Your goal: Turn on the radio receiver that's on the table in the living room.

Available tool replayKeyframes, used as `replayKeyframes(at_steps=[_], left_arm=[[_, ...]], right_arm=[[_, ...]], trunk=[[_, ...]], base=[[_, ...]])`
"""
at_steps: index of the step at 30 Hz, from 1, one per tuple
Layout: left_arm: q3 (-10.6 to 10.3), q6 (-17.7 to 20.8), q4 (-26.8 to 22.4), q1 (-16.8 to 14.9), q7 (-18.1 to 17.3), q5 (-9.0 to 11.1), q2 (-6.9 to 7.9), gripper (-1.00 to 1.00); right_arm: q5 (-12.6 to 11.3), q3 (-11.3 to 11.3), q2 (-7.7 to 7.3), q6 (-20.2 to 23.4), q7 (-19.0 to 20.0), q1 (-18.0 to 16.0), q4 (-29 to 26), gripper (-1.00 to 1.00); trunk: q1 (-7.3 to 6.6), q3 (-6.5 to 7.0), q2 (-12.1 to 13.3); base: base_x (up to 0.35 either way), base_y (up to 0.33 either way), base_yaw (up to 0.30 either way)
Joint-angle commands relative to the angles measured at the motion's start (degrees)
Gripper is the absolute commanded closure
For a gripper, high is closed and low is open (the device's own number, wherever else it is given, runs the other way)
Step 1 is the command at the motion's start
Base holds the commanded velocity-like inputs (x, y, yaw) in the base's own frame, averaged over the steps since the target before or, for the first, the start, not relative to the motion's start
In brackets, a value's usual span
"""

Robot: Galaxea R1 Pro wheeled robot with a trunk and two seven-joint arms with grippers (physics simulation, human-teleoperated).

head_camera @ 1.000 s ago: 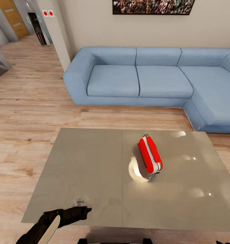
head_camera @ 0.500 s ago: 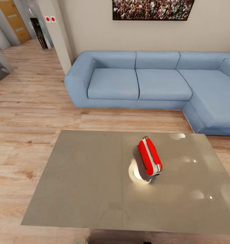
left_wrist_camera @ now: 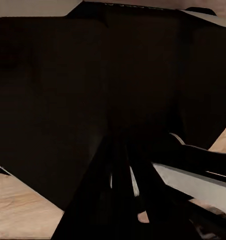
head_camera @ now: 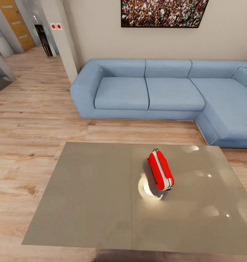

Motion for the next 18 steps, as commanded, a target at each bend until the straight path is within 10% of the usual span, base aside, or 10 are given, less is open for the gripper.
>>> replayKeyframes(at_steps=[1, 5, 6, 10, 18], left_arm=[[0.0, 0.1, 0.3, 0.0, 2.0, 0.0, -0.12, 1.0], [0.0, 0.2, 2.0, 0.0, 8.2, 0.0, -1.51, 1.0], [0.0, 0.2, 3.9, 0.0, 11.9, 0.1, -3.45, 1.0], [0.1, 0.1, 5.0, 0.5, 17.6, 0.2, -3.7, 1.0], [0.0, -0.2, 5.0, 1.9, 19.0, 0.3, -3.83, 1.0]], right_arm=[[0.2, 0.1, 0.06, -0.5, -1.2, 0.0, 1.1, -1.0], [0.6, 0.1, 0.3, -1.1, -4.8, 0.0, 3.8, -1.0], [0.7, 0.2, 0.68, -1.3, -8.4, 0.0, 5.6, -1.0], [3.3, 0.2, 1.0, -2.4, -20.1, 0.0, 9.4, -1.0], [6.4, 0.0, 1.17, -2.2, -21.7, -0.1, 10.0, -1.0]], trunk=[[0.0, 0.1, 0.0], [0.0, 0.46, 0.0], [0.0, 0.56, 0.0], [0.0, 0.93, 0.0], [0.0, 1.66, 0.0]], base=[[0.0, 0.0, 0.0], [0.0, 0.0, 0.0], [0.0, 0.0, 0.0], [0.0, 0.0, 0.0], [0.0, 0.0, 0.0]])
